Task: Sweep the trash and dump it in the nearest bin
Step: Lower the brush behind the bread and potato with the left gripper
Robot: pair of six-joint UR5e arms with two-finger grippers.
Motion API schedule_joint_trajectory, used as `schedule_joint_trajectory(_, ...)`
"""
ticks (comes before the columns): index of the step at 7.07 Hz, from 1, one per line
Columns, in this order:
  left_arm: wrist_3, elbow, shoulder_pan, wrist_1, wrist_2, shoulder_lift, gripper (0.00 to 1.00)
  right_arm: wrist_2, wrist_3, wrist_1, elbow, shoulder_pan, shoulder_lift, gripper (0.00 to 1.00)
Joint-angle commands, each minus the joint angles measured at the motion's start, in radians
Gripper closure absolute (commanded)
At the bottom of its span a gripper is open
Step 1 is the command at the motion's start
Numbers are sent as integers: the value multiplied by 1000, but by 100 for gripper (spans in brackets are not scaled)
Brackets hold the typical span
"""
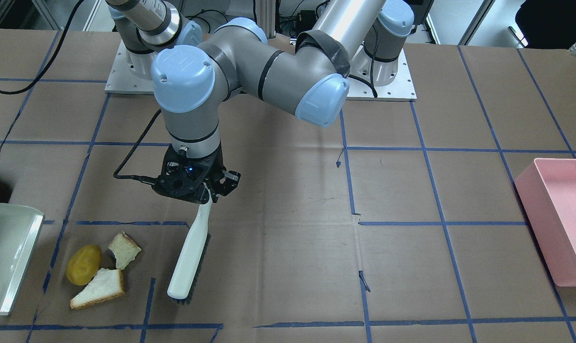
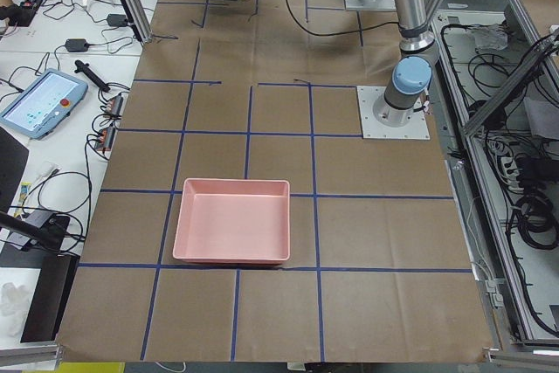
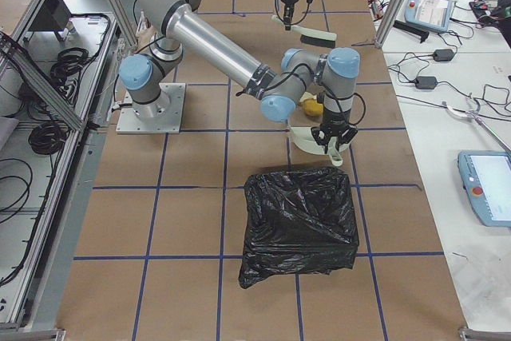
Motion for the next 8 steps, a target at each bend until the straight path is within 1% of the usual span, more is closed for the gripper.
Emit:
schedule_joint_trajectory(1,-152,99,-68,-11,10,-110,100,10,-5,-47,-8,2,44,100)
schedule_joint_trajectory(2,-159,180,-95,-19,10,-170,100,10,-7,-47,0,5,50,100)
schedule_joint_trajectory(3,-186,253,-121,-99,10,-218,100,30,-4,-46,1,8,64,100)
schedule_joint_trajectory(4,-239,309,-141,-124,12,-256,100,80,2,-41,4,8,68,100)
schedule_joint_trajectory(5,-263,344,-149,-152,12,-290,100,85,4,-38,4,8,71,100)
schedule_joint_trajectory(6,-293,376,-153,-157,14,-313,100,123,15,-35,6,8,71,100)
schedule_joint_trajectory(8,-312,401,-164,-160,85,-350,100,129,25,-24,9,8,87,100)
